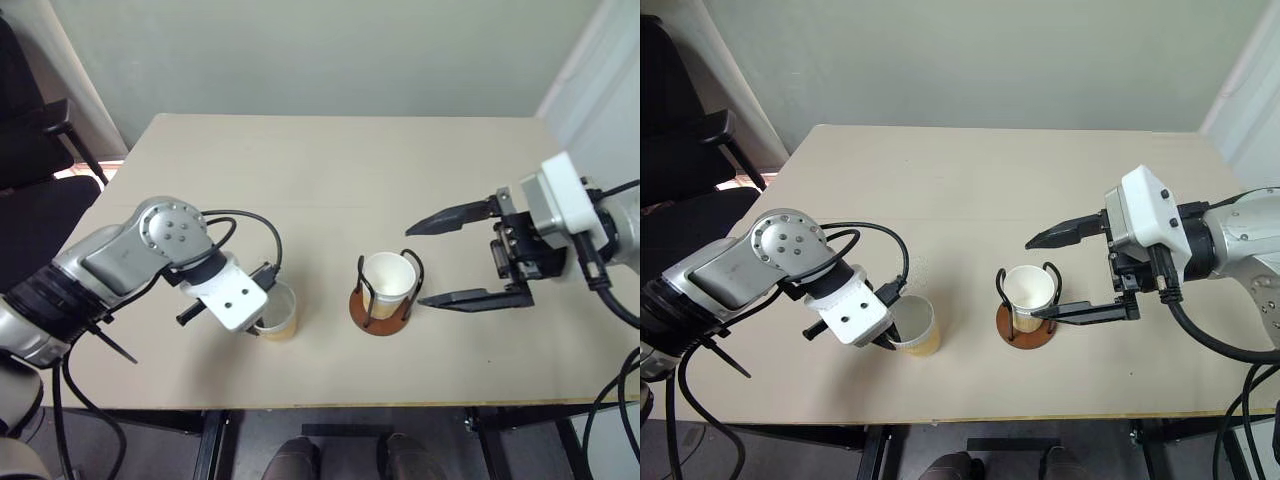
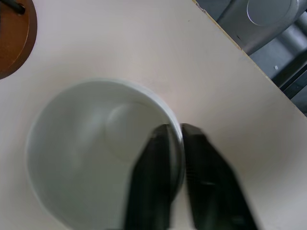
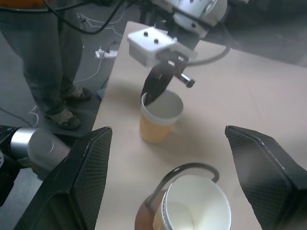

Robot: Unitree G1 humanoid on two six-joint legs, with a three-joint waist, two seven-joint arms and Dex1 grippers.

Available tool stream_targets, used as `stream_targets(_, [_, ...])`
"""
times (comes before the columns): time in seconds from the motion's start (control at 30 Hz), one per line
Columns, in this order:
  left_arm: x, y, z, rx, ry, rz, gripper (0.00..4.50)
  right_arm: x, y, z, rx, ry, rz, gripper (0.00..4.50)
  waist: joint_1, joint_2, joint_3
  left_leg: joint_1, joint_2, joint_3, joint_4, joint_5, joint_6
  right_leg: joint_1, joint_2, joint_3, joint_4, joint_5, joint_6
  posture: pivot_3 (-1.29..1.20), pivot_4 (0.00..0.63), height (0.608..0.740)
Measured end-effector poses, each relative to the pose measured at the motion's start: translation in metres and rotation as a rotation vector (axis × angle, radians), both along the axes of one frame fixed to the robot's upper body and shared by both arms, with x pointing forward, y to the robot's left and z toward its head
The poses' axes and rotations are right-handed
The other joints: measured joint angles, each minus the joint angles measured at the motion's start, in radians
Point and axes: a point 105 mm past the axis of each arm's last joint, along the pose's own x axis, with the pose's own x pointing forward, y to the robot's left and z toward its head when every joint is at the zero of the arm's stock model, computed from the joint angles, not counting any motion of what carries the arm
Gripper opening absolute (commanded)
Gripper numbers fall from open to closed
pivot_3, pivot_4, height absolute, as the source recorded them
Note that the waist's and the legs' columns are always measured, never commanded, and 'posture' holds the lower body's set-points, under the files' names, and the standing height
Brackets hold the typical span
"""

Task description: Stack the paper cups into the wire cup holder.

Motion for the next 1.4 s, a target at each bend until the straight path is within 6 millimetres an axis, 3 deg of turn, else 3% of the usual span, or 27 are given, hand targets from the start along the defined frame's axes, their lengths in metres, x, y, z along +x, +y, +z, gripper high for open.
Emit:
stream_targets(0.33, [0.012,-0.005,0.022,-0.062,-0.046,0.069,0.03,0.006,-0.005,-0.003,-0.034,-0.043,-0.025,3.92,0.000,0.000,0.000,0.000,0.000,-0.001,0.000,0.000,0.000,0.000,0.000,0.000,0.000,0.000,0.000,0.00,0.150,0.740])
stream_targets(0.5, [0.019,-0.026,0.069,-0.204,-0.063,0.119,0.03,0.020,-0.026,-0.006,-0.092,-0.014,-0.105,3.92,0.003,-0.001,0.000,-0.002,-0.001,0.000,0.000,0.000,0.000,0.000,-0.001,0.000,-0.001,0.001,0.001,0.00,0.150,0.740])
stream_targets(0.7, [0.018,-0.054,0.114,-0.324,-0.086,0.064,0.03,0.027,-0.039,-0.015,-0.129,0.029,-0.159,3.92,0.003,-0.001,0.000,-0.002,0.000,0.000,-0.001,0.000,0.000,0.000,-0.001,0.000,-0.002,0.001,0.002,0.00,0.150,0.740])
stream_targets(1.0, [0.007,-0.094,0.152,-0.426,-0.034,-0.052,0.03,0.019,-0.052,-0.021,-0.138,0.071,-0.208,3.92,0.009,-0.001,0.000,-0.003,0.000,0.001,-0.001,-0.001,0.001,0.001,-0.001,0.000,-0.007,0.003,0.006,0.00,0.150,0.740])
stream_targets(1.17, [0.002,-0.111,0.154,-0.410,0.010,-0.114,0.03,0.007,-0.051,-0.012,-0.127,0.054,-0.222,3.92,0.010,-0.001,0.000,-0.003,0.000,0.002,-0.001,-0.002,0.003,0.003,-0.001,0.001,-0.012,0.004,0.008,0.00,0.150,0.740])
stream_targets(1.4, [0.022,-0.130,0.126,-0.314,0.042,-0.139,0.03,-0.001,-0.057,-0.001,-0.113,0.026,-0.284,3.92,0.021,-0.002,0.001,-0.003,-0.001,0.002,0.001,-0.003,0.005,0.006,-0.001,0.001,-0.016,0.007,0.012,0.00,0.150,0.740])
